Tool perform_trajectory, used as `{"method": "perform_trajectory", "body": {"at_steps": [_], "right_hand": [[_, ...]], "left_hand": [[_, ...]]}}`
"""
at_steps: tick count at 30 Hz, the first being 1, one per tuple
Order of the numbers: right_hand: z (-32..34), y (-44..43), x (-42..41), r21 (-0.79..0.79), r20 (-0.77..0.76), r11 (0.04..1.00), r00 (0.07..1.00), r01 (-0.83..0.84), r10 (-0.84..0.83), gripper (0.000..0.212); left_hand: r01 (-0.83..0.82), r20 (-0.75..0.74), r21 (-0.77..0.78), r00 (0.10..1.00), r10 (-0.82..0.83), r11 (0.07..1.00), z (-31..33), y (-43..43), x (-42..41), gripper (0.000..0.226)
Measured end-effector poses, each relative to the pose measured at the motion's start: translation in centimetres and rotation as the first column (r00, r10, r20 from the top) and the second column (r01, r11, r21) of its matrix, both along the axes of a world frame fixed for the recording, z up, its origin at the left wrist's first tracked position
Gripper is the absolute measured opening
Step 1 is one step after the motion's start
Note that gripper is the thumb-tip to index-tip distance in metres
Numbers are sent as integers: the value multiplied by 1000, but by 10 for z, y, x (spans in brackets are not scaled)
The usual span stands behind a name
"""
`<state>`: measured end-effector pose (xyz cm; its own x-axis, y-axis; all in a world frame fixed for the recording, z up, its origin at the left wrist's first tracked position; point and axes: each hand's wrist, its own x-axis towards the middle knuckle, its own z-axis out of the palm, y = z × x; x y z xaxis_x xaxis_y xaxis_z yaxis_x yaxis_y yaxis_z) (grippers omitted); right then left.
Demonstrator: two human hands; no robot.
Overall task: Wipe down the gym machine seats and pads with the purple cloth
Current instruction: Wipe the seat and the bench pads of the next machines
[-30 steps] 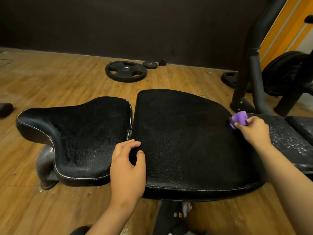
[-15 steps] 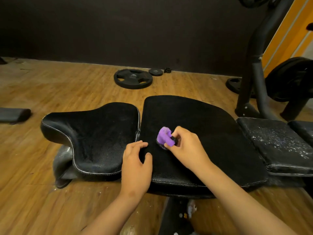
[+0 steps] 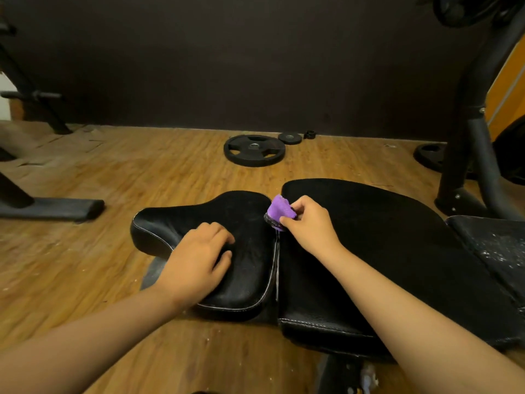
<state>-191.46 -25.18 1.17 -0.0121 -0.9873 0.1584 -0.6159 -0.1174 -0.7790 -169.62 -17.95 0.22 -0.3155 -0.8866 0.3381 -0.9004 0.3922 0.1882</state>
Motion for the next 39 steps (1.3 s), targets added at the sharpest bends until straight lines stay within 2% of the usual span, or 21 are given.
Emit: {"method": "perform_trajectory", "body": {"at_steps": [6,8,13,16,20,23,26,31,34,36,39], "right_hand": [[-19,-45,33,-39,-210,995,973,91,-97,16],[-24,-46,41,-83,-194,995,978,59,-75,14],[-27,-23,50,-108,-224,971,957,-211,183,14],[-22,-30,29,-64,-297,987,947,-146,121,15],[-18,-63,27,-57,-290,998,957,-12,-5,14],[-16,-80,53,-54,-246,998,969,-29,14,8],[-14,-78,87,-60,-243,990,963,-131,113,8],[-14,-45,100,-64,-263,948,921,-313,287,17],[-7,-20,80,35,-240,912,883,-408,404,17],[0,-3,63,71,-233,913,883,-402,407,17],[14,21,26,57,-206,959,936,-279,284,14]], "left_hand": [[30,-58,-132,998,-38,991,-22,-23,-10,18],[20,-103,-175,994,-38,984,-24,-21,-11,19],[-87,-231,-169,972,46,982,-32,-20,-4,20],[-108,-237,-153,969,70,982,-34,-21,-5,21],[-128,-291,-152,954,79,980,-35,-21,-5,20],[-188,-332,-162,935,126,969,-36,-19,-4,19],[-243,-368,-148,913,174,959,-36,-20,-4,19],[-266,-367,-158,910,193,951,-39,-22,-2,21],[-259,-352,-156,916,192,953,-38,-21,-1,23],[-249,-312,-152,930,193,957,-36,-19,-2,25],[-216,-210,-141,960,184,966,-31,-16,-4,24]]}}
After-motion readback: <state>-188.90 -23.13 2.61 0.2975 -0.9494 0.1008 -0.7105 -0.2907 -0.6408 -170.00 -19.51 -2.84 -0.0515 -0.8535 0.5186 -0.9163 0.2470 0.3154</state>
